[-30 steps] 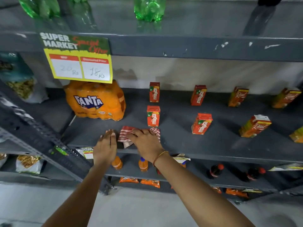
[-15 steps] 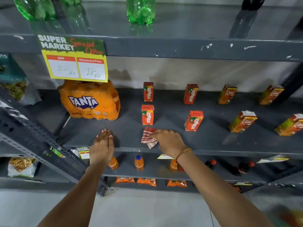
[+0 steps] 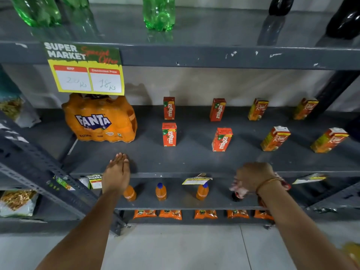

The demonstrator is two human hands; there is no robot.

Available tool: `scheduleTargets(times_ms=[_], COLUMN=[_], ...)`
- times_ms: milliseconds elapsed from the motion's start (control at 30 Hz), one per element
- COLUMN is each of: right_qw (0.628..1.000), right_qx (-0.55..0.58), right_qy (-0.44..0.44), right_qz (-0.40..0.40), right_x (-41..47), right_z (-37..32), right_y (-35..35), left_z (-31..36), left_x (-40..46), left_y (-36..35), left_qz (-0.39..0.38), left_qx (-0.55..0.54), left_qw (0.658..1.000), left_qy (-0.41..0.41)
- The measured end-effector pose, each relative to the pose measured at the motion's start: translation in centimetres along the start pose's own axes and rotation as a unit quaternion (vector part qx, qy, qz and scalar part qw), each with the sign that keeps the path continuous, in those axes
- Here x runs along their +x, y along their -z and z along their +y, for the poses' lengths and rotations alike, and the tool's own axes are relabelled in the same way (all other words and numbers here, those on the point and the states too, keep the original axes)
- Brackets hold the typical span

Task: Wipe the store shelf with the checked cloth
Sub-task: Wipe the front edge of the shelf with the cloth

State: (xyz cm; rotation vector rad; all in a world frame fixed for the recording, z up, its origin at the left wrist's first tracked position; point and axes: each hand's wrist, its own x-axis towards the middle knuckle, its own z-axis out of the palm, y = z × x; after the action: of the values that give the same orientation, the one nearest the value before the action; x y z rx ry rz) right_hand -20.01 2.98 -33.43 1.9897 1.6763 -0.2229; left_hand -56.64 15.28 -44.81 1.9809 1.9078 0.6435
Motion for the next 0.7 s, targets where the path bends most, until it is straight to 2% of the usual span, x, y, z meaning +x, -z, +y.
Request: scheduleTargets(times_ms=[67,133,267,467,567,700], right_qw=[0.999,0.998,0.993,0.936,0.908,0.887], right_qx=[-0.043,-0.044,0.071,0.224,0.223,0.184], right_qy=[-0.031,-0.021,0.051,0.181,0.222,0.266], right_qz=[0.012,0.047,0.075,0.202,0.277,0.330], right_x=[-1.3,-2.2,-3.1,-1.5,0.1,3.3], right_z=[1.4,1.9,-0.2,-6.8,-11.3,-16.7], right_y=[-0.3,-0.2,1.6,4.5,5.9,6.0], left_z=[0.1,0.2,0.2,0.5,0.3,-0.5], left_x=[0.0,0.0,-0.1,-0.1,-0.1,0.0], left_y=[0.0,0.0,0.0,0.2,0.2,0.4], left_qz=[-0.009,-0.012,-0.016,-0.026,-0.014,-0.021], left_qx=[0.006,0.008,0.009,0.000,-0.008,-0.001], left_qw=[1.000,1.000,1.000,1.000,1.000,0.999], left_qy=[0.001,0.003,0.004,0.016,0.010,-0.039])
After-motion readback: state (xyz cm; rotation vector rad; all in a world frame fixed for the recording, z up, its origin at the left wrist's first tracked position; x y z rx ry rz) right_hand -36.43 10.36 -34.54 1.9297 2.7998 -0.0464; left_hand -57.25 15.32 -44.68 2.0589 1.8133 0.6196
